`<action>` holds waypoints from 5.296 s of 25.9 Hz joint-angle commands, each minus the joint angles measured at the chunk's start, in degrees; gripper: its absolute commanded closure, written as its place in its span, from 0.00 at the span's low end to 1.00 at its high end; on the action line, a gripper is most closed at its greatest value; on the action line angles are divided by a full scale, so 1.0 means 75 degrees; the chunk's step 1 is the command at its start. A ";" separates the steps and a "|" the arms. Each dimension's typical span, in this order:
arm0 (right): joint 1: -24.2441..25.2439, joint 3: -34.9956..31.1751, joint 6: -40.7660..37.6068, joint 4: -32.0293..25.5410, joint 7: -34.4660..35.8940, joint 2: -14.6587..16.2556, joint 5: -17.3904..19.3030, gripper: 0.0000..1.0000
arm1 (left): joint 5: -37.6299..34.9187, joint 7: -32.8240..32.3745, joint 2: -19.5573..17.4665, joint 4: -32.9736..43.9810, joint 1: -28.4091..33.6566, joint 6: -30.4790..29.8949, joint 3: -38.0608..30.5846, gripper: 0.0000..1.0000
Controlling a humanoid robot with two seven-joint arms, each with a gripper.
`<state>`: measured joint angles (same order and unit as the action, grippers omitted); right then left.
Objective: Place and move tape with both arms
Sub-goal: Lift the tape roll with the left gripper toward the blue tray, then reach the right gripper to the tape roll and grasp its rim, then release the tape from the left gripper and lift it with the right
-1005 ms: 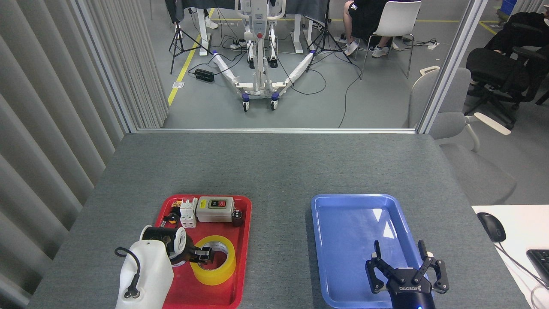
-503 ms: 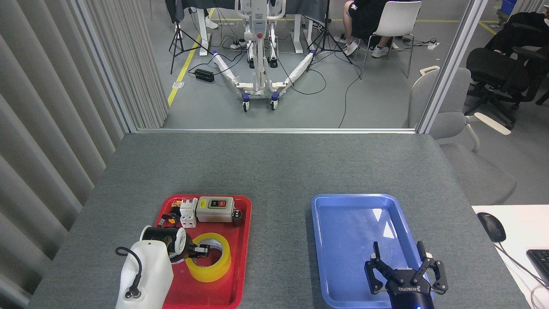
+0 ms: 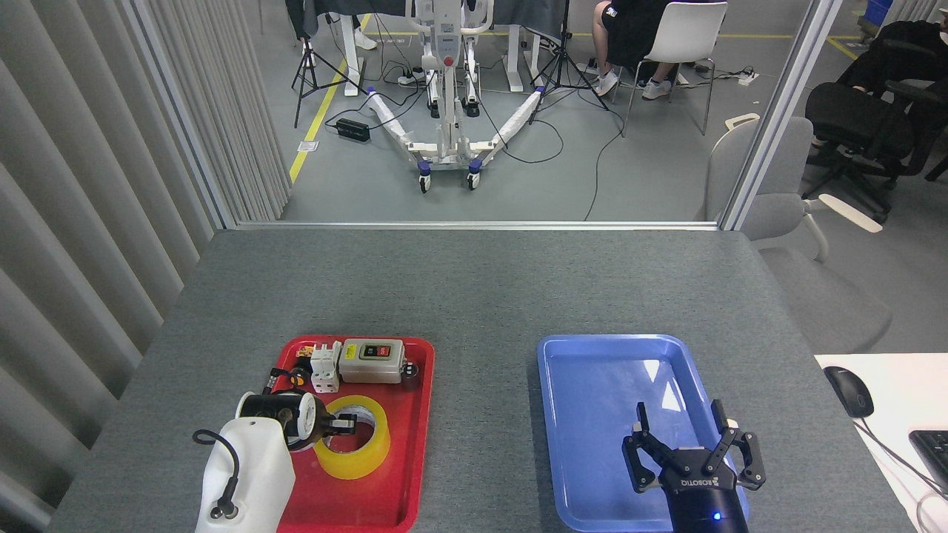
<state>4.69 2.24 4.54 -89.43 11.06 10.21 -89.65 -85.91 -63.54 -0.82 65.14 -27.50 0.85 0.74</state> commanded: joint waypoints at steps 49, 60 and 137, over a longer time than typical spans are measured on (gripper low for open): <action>-0.1739 0.1072 -0.6605 0.0627 -0.6948 0.2962 1.0454 0.00 | 0.9779 0.0315 0.1059 0.4276 0.3151 0.0825 0.0054 1.00; -0.2606 0.1799 -0.6605 0.1084 -0.6948 0.2002 0.9598 0.01 | 0.9907 0.0303 0.1035 0.4323 0.3222 0.0719 -0.0005 1.00; -0.3262 -0.1295 -0.5480 0.1963 -0.6983 0.0959 0.7208 0.62 | 0.6017 0.3585 0.0168 0.2401 0.2401 -0.2996 -0.2196 0.00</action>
<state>-19.46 -3.46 -42.62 -74.96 -41.43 17.41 -30.12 -28.23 -49.89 1.77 81.21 -9.81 -18.21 -14.49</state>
